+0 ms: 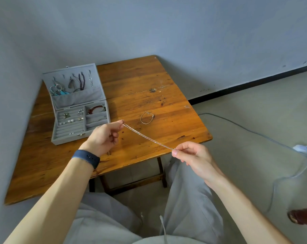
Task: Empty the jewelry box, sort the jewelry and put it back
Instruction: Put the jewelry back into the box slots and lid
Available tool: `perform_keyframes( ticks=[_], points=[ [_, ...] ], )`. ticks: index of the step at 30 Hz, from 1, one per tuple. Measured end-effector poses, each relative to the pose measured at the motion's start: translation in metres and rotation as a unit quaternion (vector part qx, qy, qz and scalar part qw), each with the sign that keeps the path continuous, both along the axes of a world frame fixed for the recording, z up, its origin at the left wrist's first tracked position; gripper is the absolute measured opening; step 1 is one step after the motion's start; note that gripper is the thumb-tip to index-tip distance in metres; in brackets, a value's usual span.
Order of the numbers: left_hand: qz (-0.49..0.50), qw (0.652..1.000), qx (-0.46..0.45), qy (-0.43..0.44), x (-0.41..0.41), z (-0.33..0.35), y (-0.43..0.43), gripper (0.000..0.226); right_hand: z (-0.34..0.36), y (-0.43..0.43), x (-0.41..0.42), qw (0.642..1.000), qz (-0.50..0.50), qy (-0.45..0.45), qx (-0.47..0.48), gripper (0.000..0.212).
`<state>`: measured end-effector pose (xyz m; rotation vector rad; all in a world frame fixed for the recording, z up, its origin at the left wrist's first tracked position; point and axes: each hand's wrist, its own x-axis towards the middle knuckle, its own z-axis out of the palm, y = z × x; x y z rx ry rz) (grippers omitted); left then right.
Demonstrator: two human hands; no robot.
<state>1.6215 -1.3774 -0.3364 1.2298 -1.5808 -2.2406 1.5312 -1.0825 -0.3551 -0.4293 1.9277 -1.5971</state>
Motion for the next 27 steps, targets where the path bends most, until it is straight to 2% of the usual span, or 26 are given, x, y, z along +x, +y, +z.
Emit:
perform_keyframes(
  ticks=[9,13,18,21,24,27],
  points=[
    [0.063,0.982,0.141,0.113,0.02,0.001,-0.004,0.017,-0.003,-0.02,0.006,0.999,0.033,0.001,0.007,0.008],
    [0.068,0.968,0.183,0.156,0.023,0.003,-0.004,0.014,-0.008,-0.028,0.007,0.997,0.056,0.011,0.045,0.031],
    [0.079,0.959,0.208,0.178,0.026,0.004,-0.01,0.016,-0.014,-0.034,0.002,0.997,0.067,0.008,0.028,0.017],
    [0.087,0.951,0.228,0.192,0.026,0.003,-0.014,0.009,-0.016,-0.038,-0.006,0.997,0.07,0.005,0.021,0.005],
    [0.073,0.943,0.243,0.216,0.024,0.006,-0.02,0.011,-0.019,-0.041,-0.019,0.999,0.04,0.003,0.016,0.006],
    [0.037,0.954,0.226,0.195,0.024,0.007,-0.028,0.021,-0.021,-0.039,-0.033,1.0,0.025,-0.005,0.015,0.007]
  ],
)
